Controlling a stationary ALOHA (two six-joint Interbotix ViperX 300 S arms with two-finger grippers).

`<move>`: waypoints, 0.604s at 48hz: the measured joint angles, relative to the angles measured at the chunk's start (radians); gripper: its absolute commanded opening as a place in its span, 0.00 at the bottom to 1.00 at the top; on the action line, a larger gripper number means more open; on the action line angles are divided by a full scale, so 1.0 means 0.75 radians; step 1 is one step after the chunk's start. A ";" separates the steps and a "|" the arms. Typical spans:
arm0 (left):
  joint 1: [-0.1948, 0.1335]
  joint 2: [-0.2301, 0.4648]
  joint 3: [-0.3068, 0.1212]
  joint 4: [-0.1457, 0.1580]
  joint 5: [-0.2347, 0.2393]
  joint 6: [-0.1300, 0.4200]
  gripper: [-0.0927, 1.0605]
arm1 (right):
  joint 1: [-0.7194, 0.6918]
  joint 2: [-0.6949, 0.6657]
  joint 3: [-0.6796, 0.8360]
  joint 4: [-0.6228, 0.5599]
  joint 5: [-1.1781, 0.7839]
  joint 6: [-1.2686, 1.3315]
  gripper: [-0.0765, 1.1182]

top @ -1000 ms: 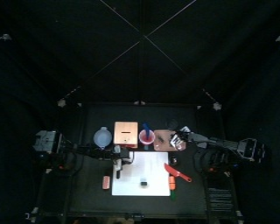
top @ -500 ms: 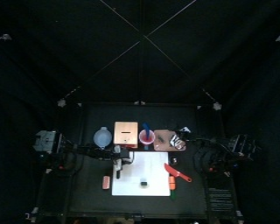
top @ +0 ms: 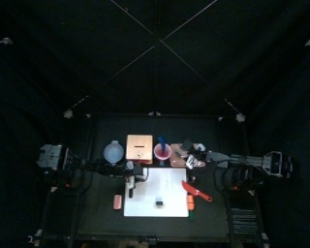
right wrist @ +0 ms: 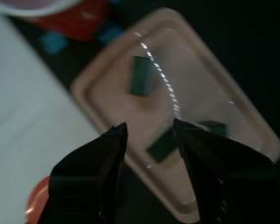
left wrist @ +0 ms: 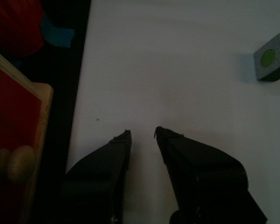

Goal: Place sushi on board then cut the sushi with the knife then place the pieces on the plate
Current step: Place the 4 sushi pieces on the plate

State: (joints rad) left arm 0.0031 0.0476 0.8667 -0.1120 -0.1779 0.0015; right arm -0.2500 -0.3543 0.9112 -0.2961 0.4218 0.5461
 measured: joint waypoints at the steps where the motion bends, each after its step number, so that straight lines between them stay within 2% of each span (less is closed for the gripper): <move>1: 0.000 0.000 0.000 0.002 0.004 0.000 0.70 | 0.043 -0.002 -0.010 0.000 -0.008 0.000 0.74; 8: 0.000 0.000 0.000 0.000 0.014 0.000 0.70 | 0.366 0.037 -0.092 0.002 -0.157 -0.004 0.74; 14: 0.000 0.000 0.000 0.000 0.014 0.000 0.70 | 0.534 0.153 -0.149 0.016 -0.303 0.002 0.74; 29: 0.000 0.000 -0.002 -0.002 0.016 -0.002 0.70 | 0.712 0.450 -0.307 0.100 -0.423 0.000 0.74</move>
State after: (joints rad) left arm 0.0031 0.0476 0.8652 -0.1135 -0.1657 0.0000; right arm 0.2838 -0.0169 0.6811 -0.2209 0.1043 0.5461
